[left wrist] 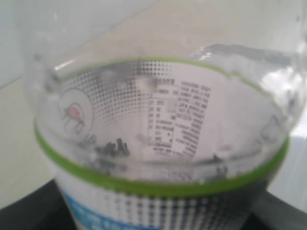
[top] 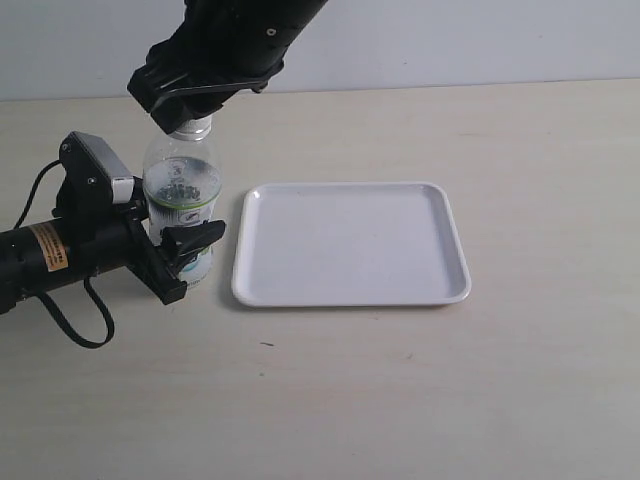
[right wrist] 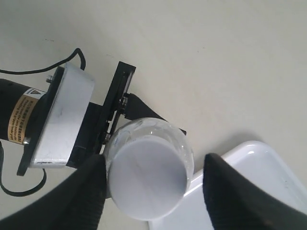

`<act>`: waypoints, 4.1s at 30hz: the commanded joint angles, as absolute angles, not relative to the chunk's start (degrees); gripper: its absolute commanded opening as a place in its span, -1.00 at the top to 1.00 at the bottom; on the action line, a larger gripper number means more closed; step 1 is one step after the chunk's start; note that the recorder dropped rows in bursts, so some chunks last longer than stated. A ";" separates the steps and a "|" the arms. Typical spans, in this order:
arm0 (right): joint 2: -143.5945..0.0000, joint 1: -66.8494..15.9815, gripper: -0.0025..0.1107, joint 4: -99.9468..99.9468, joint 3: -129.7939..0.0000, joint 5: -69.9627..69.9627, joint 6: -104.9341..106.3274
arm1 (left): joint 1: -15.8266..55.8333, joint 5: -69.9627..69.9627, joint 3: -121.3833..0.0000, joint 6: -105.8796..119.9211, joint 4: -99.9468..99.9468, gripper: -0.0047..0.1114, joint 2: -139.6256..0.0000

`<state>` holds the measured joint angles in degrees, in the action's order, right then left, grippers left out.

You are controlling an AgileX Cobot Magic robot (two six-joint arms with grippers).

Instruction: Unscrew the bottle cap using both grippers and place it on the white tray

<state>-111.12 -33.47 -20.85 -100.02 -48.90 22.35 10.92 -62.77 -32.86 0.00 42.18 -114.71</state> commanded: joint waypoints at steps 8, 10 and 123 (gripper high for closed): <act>-111.20 -33.35 0.35 -20.51 -99.94 -50.00 22.83 | 10.96 -64.84 -33.33 0.00 42.05 0.92 -114.52; -111.20 -33.35 0.57 -20.51 -99.94 -50.00 22.83 | 10.96 -64.84 -33.33 0.00 42.05 0.92 -114.52; -111.97 -33.35 0.48 -22.10 -99.94 -48.15 27.78 | 10.96 -66.06 -33.33 -1.77 42.93 0.92 -114.52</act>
<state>-112.06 -33.47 -22.71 -100.02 -48.78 27.87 10.81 -63.40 -32.86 -1.91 43.42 -114.80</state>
